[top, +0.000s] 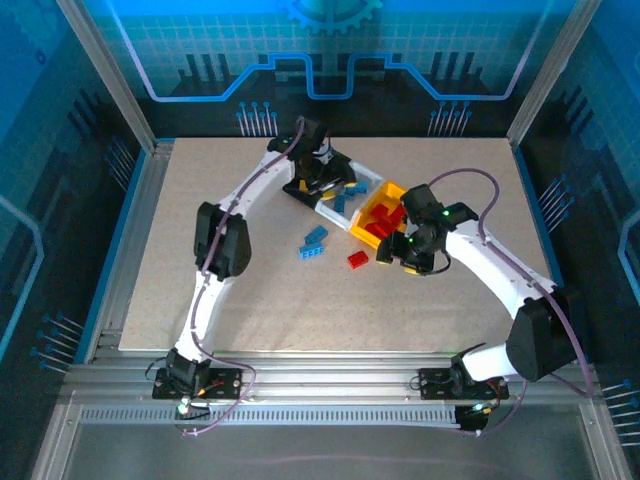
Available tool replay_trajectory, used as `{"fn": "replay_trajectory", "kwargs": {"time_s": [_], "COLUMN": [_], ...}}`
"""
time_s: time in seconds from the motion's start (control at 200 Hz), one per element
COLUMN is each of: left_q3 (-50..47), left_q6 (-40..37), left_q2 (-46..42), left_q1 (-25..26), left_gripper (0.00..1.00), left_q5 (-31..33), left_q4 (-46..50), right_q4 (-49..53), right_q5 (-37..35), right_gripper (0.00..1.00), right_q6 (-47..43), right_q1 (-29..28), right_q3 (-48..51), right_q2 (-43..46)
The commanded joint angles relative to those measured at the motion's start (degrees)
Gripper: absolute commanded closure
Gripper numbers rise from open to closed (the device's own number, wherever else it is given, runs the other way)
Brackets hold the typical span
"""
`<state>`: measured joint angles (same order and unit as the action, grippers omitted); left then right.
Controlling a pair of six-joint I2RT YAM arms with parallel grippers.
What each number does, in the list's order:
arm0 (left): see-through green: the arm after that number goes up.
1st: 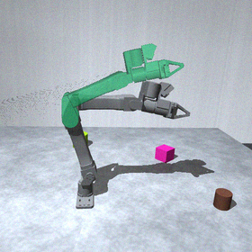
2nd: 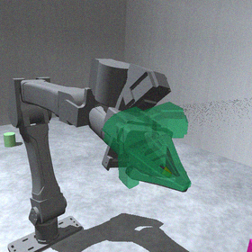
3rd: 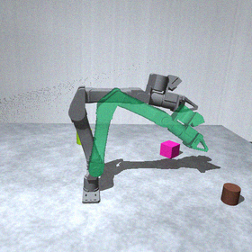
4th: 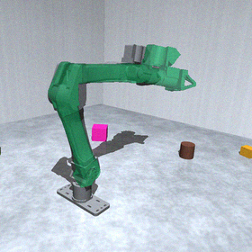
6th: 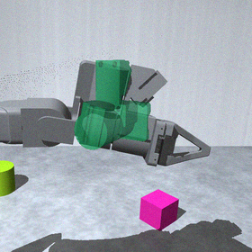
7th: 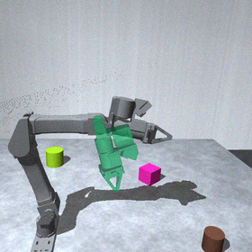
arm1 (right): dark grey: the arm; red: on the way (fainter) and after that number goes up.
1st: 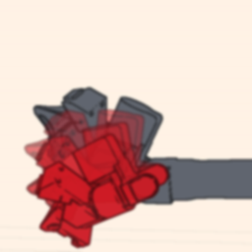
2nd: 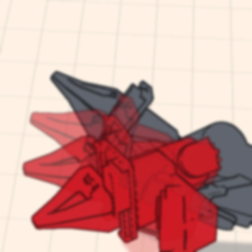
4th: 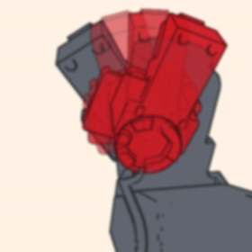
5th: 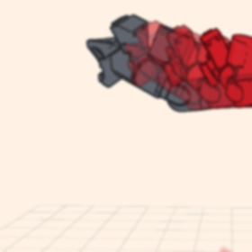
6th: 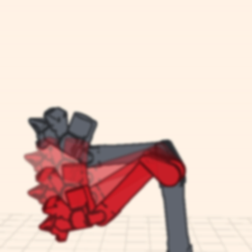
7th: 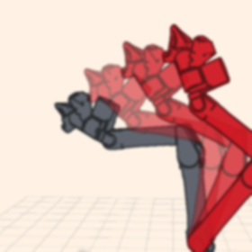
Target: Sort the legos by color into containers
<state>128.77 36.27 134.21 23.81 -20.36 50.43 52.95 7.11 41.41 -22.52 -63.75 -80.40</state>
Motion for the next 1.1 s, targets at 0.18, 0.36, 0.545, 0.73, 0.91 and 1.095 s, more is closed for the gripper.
{"fn": "replay_trajectory", "kwargs": {"time_s": [0.18,0.36,0.545,0.73,0.91,1.095], "left_q3": [-28.41,-34.5,-36.19,-35.5,-33.65,-31.59], "left_q6": [-8.68,-7.93,-6.27,-4.86,-3.43,-1.87], "left_q2": [-21.62,-22.34,-19.23,-16.19,-12.84,-10.13], "left_q1": [0.7,3.06,4.36,4.41,4.8,5.43], "left_gripper": [0.19,0.09,0.01,0.01,0.01,0.01], "left_q5": [13.08,15.08,15.16,16.11,16.49,16.85], "left_q4": [6.82,5.41,4.3,4.21,4.39,4.93], "right_q4": [-2.54,-2.84,-2.89,-2.85,-2.52,-2.41], "right_q5": [0.12,-0.41,-1.03,-1.49,-1.49,-1.02], "right_gripper": [0.33,0.33,0.32,0.32,0.32,0.32], "right_q6": [2.53,2.96,3.42,3.79,3.45,2.46], "right_q1": [-6.04,-8.21,-8.5,-8.45,-7.89,-6.86], "right_q3": [0.56,0.02,1.71,3.77,4.42,4.29], "right_q2": [-2.03,-3.07,-1.37,0.58,1.3,1.16]}}
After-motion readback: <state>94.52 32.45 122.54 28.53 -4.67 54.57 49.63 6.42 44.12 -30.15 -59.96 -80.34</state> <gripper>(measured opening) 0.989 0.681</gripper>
